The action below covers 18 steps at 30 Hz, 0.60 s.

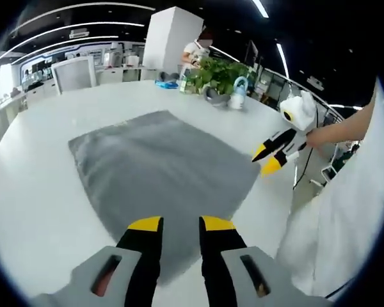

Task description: Fold the towel on the table until its edges align and the towel forms a compact rectangular stack.

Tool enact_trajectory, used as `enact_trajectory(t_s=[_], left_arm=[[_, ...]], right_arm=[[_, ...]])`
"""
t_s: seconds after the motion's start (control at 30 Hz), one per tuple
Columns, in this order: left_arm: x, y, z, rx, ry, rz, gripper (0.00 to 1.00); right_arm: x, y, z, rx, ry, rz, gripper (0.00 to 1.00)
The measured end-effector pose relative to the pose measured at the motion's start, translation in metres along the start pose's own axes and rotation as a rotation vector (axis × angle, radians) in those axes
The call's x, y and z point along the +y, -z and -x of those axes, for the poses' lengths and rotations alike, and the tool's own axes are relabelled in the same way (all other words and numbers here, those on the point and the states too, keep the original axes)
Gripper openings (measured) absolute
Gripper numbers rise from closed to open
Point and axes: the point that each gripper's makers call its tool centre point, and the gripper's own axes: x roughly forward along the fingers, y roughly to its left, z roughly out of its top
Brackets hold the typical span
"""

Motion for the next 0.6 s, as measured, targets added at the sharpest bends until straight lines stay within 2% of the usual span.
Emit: enact_trajectory(t_s=[0.07,0.27,0.43,0.6], left_arm=[[-0.007,0.010,-0.002,0.012,0.028,0.027,0.24],[-0.008,0.032,-0.005,0.075,0.023,-0.018,0.25],[-0.004,0.044,-0.005,0.122,0.004,-0.091,0.25],[-0.004,0.055,-0.004,0.154,-0.006,-0.147,0.25]], right_arm=[[0.000,0.004,0.000,0.010,-0.001,0.001,0.25],[-0.008,0.017,-0.004,0.057,0.027,0.057,0.21],[-0.014,0.019,-0.006,0.080,0.070,0.153,0.14],[-0.014,0.018,-0.006,0.085,0.083,0.167,0.13]])
